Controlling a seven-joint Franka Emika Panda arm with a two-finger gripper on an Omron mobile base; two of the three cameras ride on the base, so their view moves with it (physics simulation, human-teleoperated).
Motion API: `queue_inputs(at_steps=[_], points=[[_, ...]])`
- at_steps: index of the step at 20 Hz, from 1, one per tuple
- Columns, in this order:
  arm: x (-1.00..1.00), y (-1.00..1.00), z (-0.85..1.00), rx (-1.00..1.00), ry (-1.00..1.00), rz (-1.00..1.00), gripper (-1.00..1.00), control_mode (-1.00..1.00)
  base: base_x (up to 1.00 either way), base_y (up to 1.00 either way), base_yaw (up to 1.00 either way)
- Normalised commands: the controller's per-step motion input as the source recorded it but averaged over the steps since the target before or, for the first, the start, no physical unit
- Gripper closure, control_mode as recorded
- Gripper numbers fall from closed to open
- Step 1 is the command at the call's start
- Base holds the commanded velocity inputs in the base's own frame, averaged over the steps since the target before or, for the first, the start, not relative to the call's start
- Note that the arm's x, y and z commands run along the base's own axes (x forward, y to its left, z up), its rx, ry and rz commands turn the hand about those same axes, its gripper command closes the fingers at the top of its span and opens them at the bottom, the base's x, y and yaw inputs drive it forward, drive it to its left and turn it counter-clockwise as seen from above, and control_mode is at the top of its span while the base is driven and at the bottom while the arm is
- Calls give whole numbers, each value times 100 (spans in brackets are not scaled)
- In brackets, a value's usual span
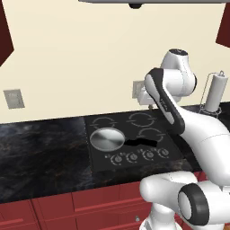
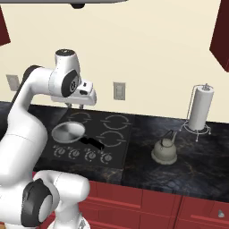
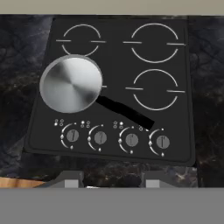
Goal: Pick the kettle from the counter and place it on a stove burner. Then turn the burner on.
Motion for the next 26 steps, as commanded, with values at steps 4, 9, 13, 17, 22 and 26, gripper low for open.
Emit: queue_inputs(at_steps=[4,9,13,17,22,26], points=[[0,0,0,0,-11,0,-100,-100,0,0,0],[-26,-29,0,-5,-20,-2,-100,-100,0,0,0],[-21,-79,-1,-1,-2,-12,-100,-100,0,0,0],[-27,-99,-4,0,0,-19,-100,-100,0,0,0],[-24,-100,-7,0,3,-27,-100,-100,0,0,0],[-17,-100,-14,0,10,-37,-100,-100,0,0,0]])
